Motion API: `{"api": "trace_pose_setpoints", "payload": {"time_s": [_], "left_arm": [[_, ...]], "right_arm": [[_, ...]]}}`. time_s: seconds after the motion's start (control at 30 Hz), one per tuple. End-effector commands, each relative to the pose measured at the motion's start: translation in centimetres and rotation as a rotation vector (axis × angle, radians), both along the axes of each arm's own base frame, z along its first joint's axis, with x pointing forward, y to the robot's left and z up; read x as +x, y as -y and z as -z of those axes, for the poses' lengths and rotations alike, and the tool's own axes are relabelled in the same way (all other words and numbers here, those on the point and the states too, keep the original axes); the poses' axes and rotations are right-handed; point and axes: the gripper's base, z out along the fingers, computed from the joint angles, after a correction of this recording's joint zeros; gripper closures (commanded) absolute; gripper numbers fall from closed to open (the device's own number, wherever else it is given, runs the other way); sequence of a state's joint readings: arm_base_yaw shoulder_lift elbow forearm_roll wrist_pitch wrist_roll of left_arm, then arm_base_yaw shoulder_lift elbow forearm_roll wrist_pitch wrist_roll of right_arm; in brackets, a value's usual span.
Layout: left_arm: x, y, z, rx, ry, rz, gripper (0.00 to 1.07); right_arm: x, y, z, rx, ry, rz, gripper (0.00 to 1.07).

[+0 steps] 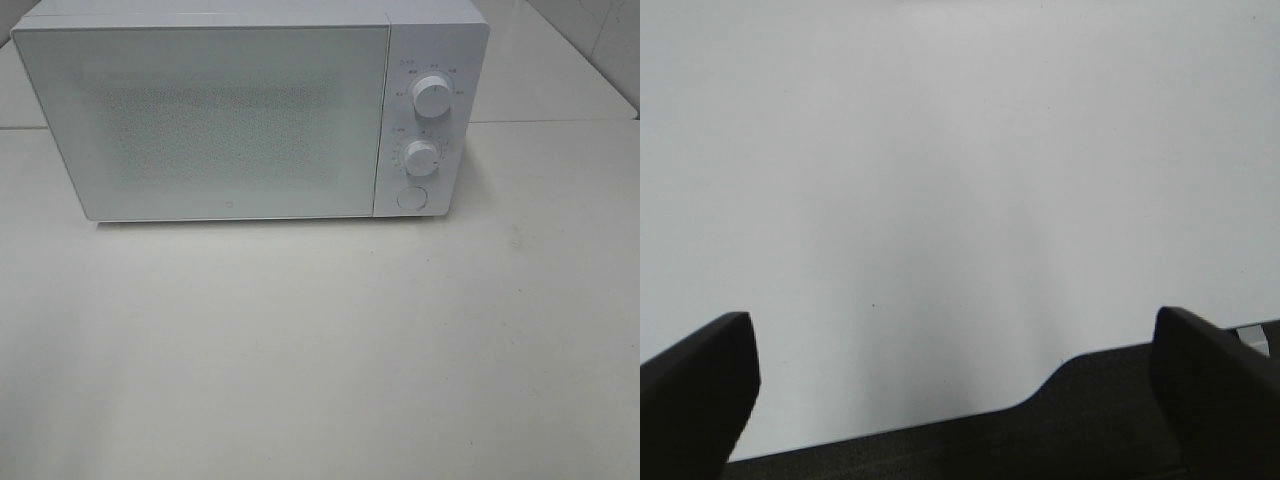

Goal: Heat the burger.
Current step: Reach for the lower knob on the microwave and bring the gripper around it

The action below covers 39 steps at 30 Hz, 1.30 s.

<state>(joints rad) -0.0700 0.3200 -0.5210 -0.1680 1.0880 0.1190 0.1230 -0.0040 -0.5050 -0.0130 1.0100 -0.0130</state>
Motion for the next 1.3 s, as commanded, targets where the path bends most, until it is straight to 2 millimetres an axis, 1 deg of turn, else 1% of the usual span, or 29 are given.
{"api": "trace_pose_setpoints", "payload": {"time_s": [0.03,0.07,0.13,0.17,0.2,0.27,0.6,0.73,1.07,1.2,1.3], "left_arm": [[-0.7,0.0,-0.2,-0.014,0.06,-0.007,0.09],[-1.2,0.0,-0.3,-0.023,0.092,-0.004,0.09],[-1.4,0.0,-0.4,-0.027,0.106,-0.003,0.09],[-2.0,0.0,-0.5,-0.03,0.141,-0.003,0.09],[-2.0,0.0,-0.5,-0.03,0.141,-0.003,0.09],[-2.7,-0.1,-0.6,-0.033,0.186,-0.002,0.09],[-4.4,-0.2,-0.6,-0.041,0.292,-0.001,0.09],[-5.5,-0.3,-0.6,-0.044,0.365,0.0,0.09],[-5.4,-0.3,-0.6,-0.038,0.359,-0.018,0.09],[-5.3,-0.2,-0.6,-0.026,0.36,-0.09,0.09],[-5.3,-0.2,-0.6,-0.024,0.361,-0.098,0.09]], "right_arm": [[-0.3,0.0,0.0,0.008,0.038,0.009,0.33],[-0.3,0.0,0.0,0.008,0.038,0.009,0.33],[-0.3,0.0,0.0,0.008,0.038,0.009,0.33],[-0.3,0.0,0.0,0.008,0.038,0.009,0.33],[-0.3,0.0,0.0,0.008,0.038,0.009,0.33],[-0.3,0.0,0.0,0.008,0.038,0.009,0.33],[-0.3,0.0,0.0,0.008,0.038,0.009,0.33],[-0.3,0.0,0.0,0.008,0.038,0.009,0.33],[-0.3,0.0,0.0,0.009,0.038,0.008,0.33],[-0.3,0.0,0.0,0.01,0.038,0.009,0.33],[-0.3,0.0,0.0,0.01,0.038,0.009,0.33]]}}
